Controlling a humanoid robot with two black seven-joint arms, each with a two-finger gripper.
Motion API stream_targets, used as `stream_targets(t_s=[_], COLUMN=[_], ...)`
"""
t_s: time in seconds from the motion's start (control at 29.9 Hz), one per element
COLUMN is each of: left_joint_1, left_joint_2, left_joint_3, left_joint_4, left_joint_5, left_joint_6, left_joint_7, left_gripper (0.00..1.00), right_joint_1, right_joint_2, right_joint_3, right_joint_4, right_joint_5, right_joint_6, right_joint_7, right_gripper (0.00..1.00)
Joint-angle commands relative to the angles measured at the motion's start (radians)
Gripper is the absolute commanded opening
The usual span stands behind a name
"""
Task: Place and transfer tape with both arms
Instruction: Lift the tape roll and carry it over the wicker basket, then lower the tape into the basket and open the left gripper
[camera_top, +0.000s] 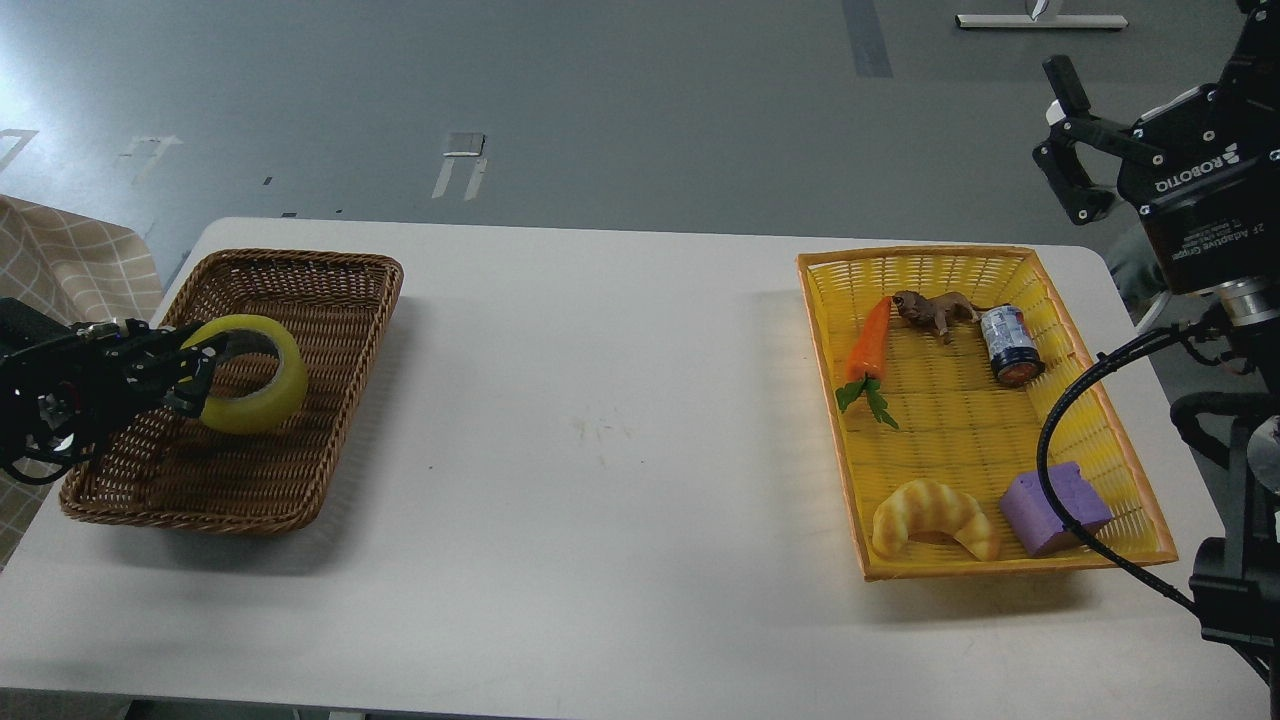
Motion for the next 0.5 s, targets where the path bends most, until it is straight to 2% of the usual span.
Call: stream_targets(t_s=[0.0, 0.1, 0.37, 0.4, 0.43, 0.47], left_joint_1=[-0.008, -0.015, -0.045, -0.05, -0.051, -0.051], left_joint_2=[-0.046, -0.071, -0.078, -0.077, -0.074, -0.074], left_joint_3=[0.0, 0.0, 0.0, 0.0, 0.0, 0.0], left_joint_4=[0.078, 0.129, 0.177, 0.177, 0.177, 0.177], left_joint_5=[-0.009, -0.023, -0.064, -0.066, -0.066, -0.066], left_joint_6=[-0.001, 0.002, 0.001, 0.001, 0.001, 0.001], left_joint_7=[-0.022, -0.064, -0.064, -0.064, -0.064, -0.064], left_gripper=[0.22, 0.23, 0.34, 0.4, 0.58, 0.72], right_joint_1=[-0.007, -0.015, -0.017, -0.017, -0.017, -0.017], right_joint_2=[0.0, 0.0, 0.0, 0.0, 0.0, 0.0], right_joint_3=[0.0, 0.0, 0.0, 0.0, 0.0, 0.0], right_joint_4=[0.002, 0.002, 0.001, 0.001, 0.001, 0.001], right_joint_5=[0.0, 0.0, 0.0, 0.0, 0.0, 0.0], right_joint_6=[0.0, 0.0, 0.0, 0.0, 0.0, 0.0], right_joint_7=[0.0, 0.0, 0.0, 0.0, 0.0, 0.0], right_gripper=[1.0, 1.0, 1.0, 1.0, 1.0, 1.0])
